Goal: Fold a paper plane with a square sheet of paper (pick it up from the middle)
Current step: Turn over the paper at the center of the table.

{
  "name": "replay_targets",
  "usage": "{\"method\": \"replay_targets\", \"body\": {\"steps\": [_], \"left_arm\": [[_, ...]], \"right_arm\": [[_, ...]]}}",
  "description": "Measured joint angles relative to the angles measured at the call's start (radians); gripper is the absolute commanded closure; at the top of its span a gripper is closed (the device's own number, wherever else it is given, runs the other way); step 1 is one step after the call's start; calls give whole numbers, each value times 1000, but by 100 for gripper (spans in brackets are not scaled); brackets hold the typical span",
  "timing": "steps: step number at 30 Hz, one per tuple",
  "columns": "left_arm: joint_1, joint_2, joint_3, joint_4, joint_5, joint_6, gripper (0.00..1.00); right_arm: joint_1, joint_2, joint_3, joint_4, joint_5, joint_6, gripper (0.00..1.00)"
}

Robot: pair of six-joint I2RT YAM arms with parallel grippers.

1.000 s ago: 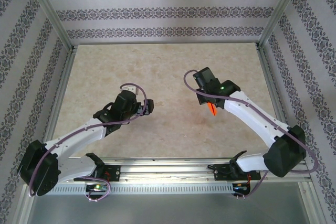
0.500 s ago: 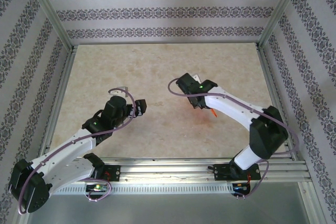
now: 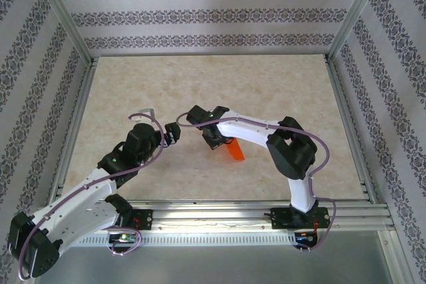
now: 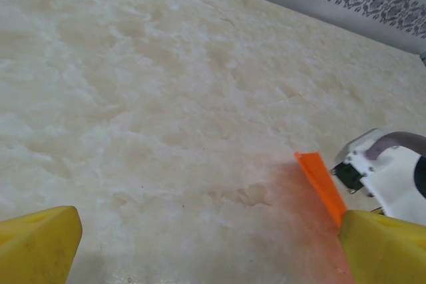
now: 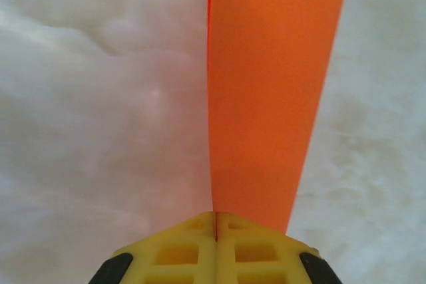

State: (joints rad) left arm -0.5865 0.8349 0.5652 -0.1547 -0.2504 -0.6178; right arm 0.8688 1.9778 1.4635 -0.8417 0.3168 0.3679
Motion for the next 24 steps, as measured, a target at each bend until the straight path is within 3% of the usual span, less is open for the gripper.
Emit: {"method": "replay_targets", "body": {"steps": [1,5,9,14,19,24], "left_arm": [[0,-3,0,0,-2,-4,0],[0,4,0,0,1,-15,2],[6,34,0,-15,1,-24,11],[14,113,3,-1,79,-31,21],[16,311,95,5,235,-32,33],[19,456,161,40,360,-77,36]], "right_arm": [[2,3,12,10,-42,8,70],[-10,-2,17,90,-233,45,61],[-66,-119,-143,281,-439,115,54],[-276,-424,-481,568,-653,237,65],[-530,-501,-747,858,-840,367,75],[-560,-496,-846,928,-940,424,85]]}}
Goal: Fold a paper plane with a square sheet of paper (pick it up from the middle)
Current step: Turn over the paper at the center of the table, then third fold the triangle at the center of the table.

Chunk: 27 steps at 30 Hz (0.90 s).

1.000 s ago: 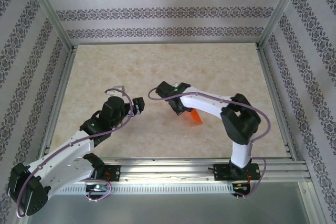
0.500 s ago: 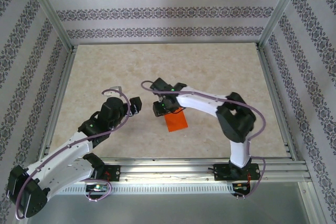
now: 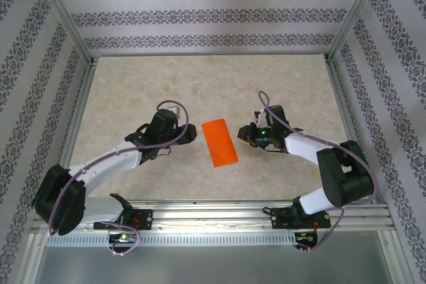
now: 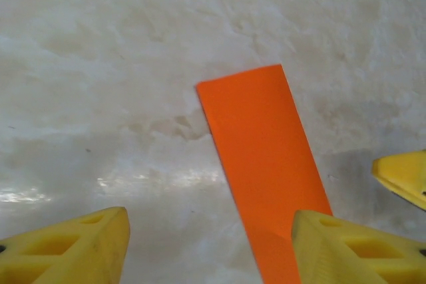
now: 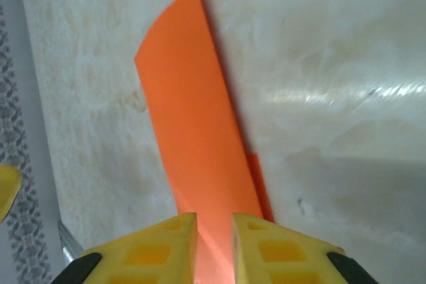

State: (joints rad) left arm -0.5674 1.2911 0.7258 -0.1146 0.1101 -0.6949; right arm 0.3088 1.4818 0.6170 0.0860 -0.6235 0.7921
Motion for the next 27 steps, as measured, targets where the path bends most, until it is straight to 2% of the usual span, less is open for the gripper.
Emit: {"method": "replay_targets", "body": {"steps": [9,14,27], "left_arm": [[0,193,45,52,162,-96,40],[0,229,57,85,225,-122,42],[0,273,60,131,280,-160,42]], "right_arm": [[52,66,0,54,-53,17,91],[69,132,31,45,-59,16,88],[82,262,103,45,-74,13,88]]}}
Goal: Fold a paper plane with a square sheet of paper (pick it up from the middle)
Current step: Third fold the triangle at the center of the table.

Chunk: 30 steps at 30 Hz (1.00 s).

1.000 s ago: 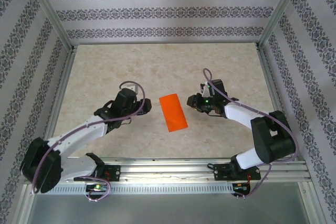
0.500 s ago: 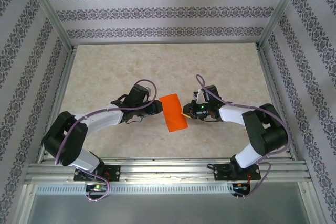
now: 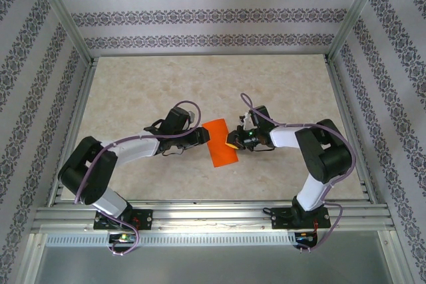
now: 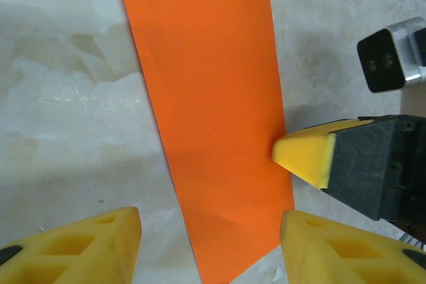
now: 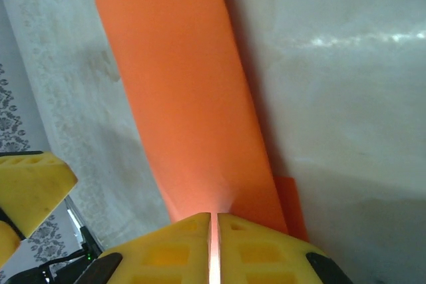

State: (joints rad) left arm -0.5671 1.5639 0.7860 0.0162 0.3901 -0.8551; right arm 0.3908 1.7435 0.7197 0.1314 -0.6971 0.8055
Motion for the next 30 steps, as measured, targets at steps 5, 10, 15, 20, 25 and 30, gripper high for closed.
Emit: {"method": "replay_targets", "body": {"steps": [5,10,15,20,25,30], "left_arm": [[0,49,0,34,17,-31,43],[0,110,0,67,52,-66,43],[0,142,4,98,76,-97,48],[0,159,9,134,85,-119,50],[0,169,9,155,89,-130,52],[0,183,10,159,90,-144,53]], "right_arm": [[0,18,-11,12,7,4,88],[0,16,-47,89,3,40,88],[0,11,-79,159,5,88,88],[0,11,-92,188,7,113,88],[0,10,-98,201,8,117,88],[0,10,-98,203,8,117,89]]}}
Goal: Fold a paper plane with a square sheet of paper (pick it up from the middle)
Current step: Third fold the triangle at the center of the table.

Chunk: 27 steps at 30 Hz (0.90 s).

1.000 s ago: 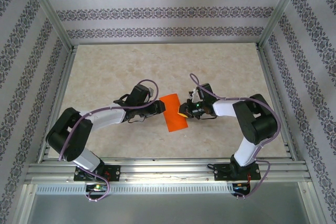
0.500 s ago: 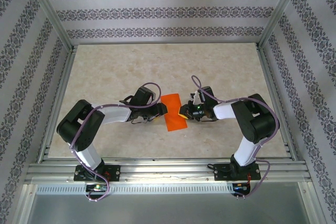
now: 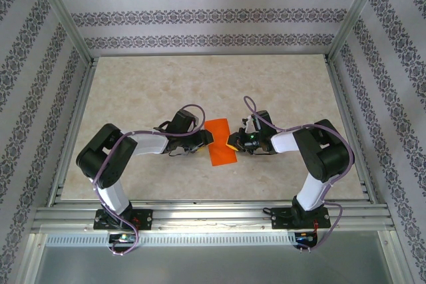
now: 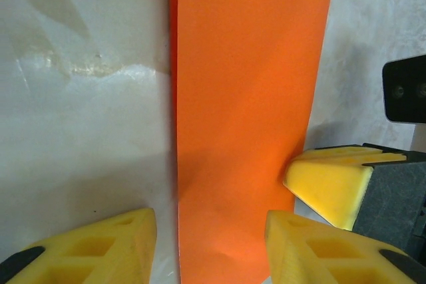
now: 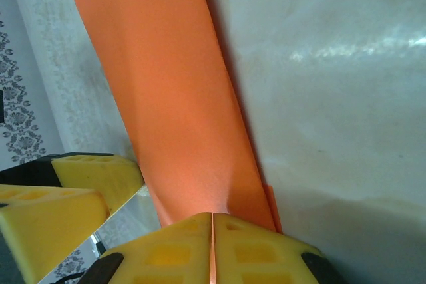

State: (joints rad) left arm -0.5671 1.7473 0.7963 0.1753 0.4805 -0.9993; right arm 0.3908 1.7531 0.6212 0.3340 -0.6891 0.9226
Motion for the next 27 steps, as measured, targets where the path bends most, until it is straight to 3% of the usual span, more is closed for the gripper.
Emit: {"method": "replay_targets", "body": {"steps": [21,27], "left_arm": [[0,48,24,67,43,-48,58],[0,48,16,93,43,-66,66]], "right_arm": [[5,-3,-1,0,11,14,89],[5,-4,-1,0,12,15,89]]}}
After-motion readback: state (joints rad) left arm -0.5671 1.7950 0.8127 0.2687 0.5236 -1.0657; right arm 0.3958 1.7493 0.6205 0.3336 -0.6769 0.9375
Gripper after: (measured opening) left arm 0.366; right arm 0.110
